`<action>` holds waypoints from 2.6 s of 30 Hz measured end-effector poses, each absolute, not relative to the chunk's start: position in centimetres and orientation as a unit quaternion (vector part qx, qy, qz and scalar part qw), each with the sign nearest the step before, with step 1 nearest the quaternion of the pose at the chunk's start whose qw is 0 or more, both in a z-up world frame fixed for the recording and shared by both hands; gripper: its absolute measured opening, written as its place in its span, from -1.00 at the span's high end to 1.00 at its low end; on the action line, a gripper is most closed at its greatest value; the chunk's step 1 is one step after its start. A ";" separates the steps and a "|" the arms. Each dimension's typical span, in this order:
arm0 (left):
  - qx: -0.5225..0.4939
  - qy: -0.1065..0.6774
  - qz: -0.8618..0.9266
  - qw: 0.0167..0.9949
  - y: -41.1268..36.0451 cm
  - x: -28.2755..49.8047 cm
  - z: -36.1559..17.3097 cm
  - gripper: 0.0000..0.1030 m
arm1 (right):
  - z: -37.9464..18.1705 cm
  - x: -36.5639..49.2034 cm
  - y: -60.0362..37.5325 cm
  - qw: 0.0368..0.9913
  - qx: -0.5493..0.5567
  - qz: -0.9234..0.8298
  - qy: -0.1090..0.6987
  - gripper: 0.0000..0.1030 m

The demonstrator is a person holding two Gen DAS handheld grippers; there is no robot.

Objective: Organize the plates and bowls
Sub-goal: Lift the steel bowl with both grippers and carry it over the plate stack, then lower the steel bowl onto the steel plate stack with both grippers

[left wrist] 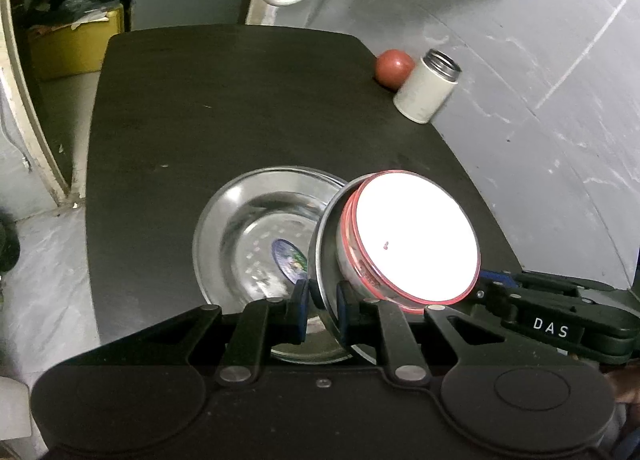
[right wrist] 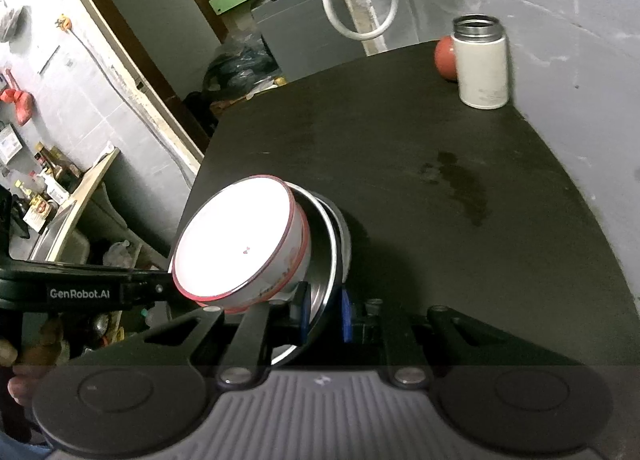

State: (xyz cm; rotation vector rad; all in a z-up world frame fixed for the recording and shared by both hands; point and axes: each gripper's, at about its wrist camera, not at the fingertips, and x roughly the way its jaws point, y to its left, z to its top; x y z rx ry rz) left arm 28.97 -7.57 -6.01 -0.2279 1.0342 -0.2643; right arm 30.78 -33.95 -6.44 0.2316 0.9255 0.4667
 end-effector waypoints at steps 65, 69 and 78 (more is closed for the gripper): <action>-0.116 0.514 -0.107 0.843 -2.8 31.8 -8.8 0.75 | -7.9 33.9 -27.8 0.845 0.101 0.205 0.483 0.65; -0.116 0.514 -0.106 0.843 -2.8 31.8 -8.8 0.75 | -8.0 34.0 -27.9 0.845 0.104 0.204 0.483 0.64; -0.116 0.514 -0.104 0.844 -2.7 31.8 -8.7 0.76 | -8.1 34.0 -28.0 0.846 0.106 0.203 0.482 0.64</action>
